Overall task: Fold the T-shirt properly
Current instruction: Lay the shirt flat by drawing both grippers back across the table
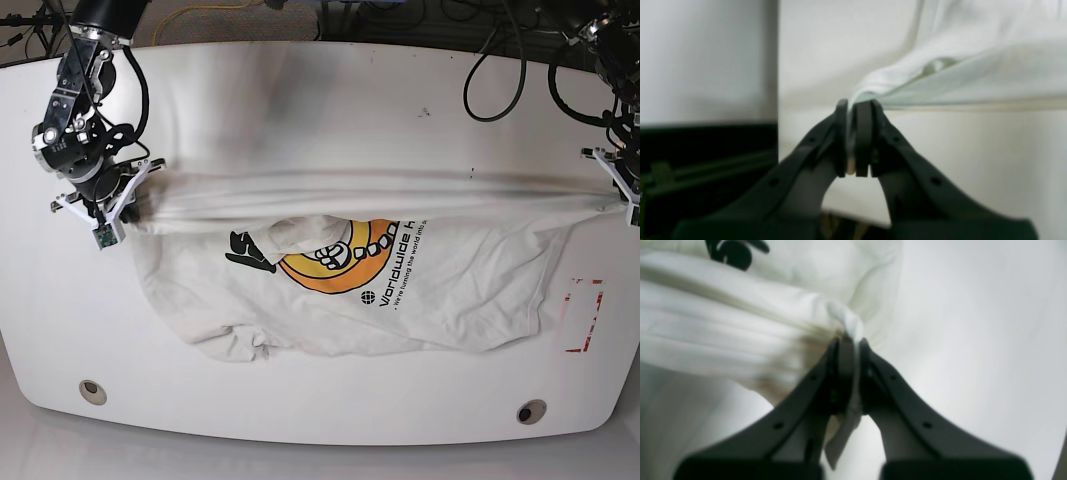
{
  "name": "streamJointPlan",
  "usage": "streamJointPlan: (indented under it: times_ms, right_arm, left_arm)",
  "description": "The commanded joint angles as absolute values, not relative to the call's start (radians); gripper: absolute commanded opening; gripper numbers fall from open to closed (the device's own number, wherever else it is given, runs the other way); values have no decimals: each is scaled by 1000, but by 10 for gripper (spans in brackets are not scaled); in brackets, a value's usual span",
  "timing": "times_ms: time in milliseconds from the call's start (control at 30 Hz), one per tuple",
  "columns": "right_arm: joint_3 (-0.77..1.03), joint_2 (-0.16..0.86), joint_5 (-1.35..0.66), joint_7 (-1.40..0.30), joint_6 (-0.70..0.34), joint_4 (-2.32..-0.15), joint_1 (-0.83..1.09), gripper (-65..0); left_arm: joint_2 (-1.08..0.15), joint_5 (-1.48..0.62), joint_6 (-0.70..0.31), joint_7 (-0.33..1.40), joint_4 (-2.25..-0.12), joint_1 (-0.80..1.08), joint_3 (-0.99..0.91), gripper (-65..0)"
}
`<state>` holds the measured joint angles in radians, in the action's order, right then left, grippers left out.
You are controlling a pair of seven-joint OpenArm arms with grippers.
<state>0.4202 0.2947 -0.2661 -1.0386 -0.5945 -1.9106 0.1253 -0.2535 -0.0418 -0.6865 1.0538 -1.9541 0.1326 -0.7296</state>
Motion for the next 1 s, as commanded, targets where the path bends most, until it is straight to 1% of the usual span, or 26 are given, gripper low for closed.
streamJointPlan:
  times_ms: [0,200,467,700,967]
  right_arm:
    - [443,303,-248,-1024,-602,-1931,148,-650]
    - [441,282,-248,-1023,-607,-1931,216,-650]
    - [440,277,-248,-1023,-607,-1925,297,-650]
    - [440,275,-248,-1021,-607,-1925,341,-650]
    - [440,275,-248,-1020,-607,-1923,369,-650]
  left_arm:
    - [-275,-25,-680,1038,-1968,165,-736,-646]
    - [-275,-27,-680,1036,-1945,229,-733,-646]
    - [-315,-25,-682,1023,-1816,237,-684,-646]
    - [-331,-25,-679,934,-1742,225,-657,-646]
    - [-341,-25,-680,932,-1747,147,-601,-646]
